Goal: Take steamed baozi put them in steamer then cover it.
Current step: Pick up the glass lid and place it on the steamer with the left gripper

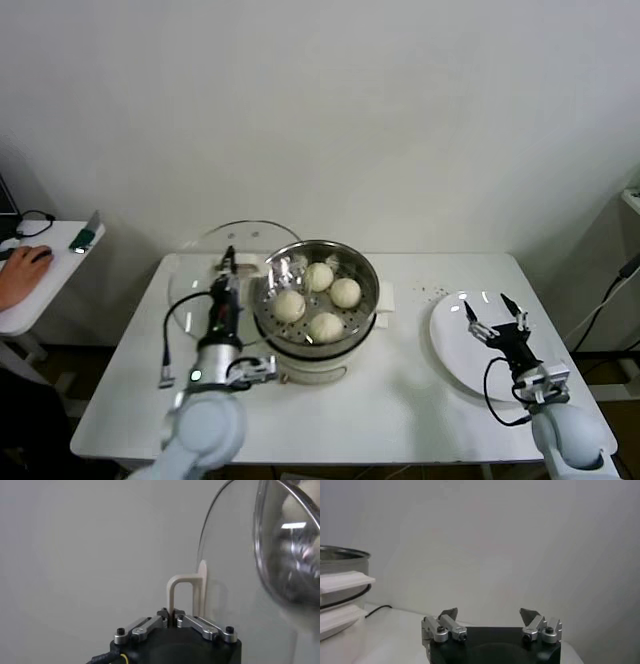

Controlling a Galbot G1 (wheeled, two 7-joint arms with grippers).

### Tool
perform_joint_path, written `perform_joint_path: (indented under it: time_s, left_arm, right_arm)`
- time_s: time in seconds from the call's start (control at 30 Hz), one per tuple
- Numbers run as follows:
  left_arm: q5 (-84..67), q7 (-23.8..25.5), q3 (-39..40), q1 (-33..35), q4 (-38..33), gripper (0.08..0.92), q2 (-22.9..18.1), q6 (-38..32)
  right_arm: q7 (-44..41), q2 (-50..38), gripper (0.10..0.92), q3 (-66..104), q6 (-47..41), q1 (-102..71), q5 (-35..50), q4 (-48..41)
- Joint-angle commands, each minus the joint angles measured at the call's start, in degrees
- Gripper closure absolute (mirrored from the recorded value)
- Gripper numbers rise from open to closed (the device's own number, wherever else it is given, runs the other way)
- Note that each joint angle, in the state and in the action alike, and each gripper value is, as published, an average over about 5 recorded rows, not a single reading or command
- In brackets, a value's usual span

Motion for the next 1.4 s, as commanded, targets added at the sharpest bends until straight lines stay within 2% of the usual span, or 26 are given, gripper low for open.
perform_joint_path:
  time_s: [0.03, 0.2, 0.33, 0.87, 1.4]
  left_arm:
    - [7.72, 7.12, 14.72, -12.13, 10.54, 0.858, -11.83, 4.62]
    - [9.54, 6.94, 15.42, -11.77, 14.61, 0.858, -15.72, 4.58]
    - [9.53, 6.95, 15.23, -11.96, 16.71, 0.858, -16.53, 4.61]
    - [8.26, 8.36, 13.86, -13.32, 19.30, 0.858, -16.15, 4.62]
    - [6.42, 7.59, 13.71, -13.28, 20.01, 0.858, -15.87, 4.62]
  right_arm:
    - [-0.07, 0.62, 0.203, 0.65, 1.11, 0.11, -1.06, -1.31]
    - [-0.14, 0.71, 0.203, 0.97, 1.46, -0.07, -1.36, -1.52]
    - [-0.22, 0.77, 0.203, 1.15, 1.79, -0.15, -1.65, -1.73]
    - [-0.56, 1.72, 0.203, 1.55, 3.01, -0.34, -3.49, -2.80]
    - [-0.83, 2.22, 0.203, 1.80, 3.38, -0.19, -4.14, -3.24]
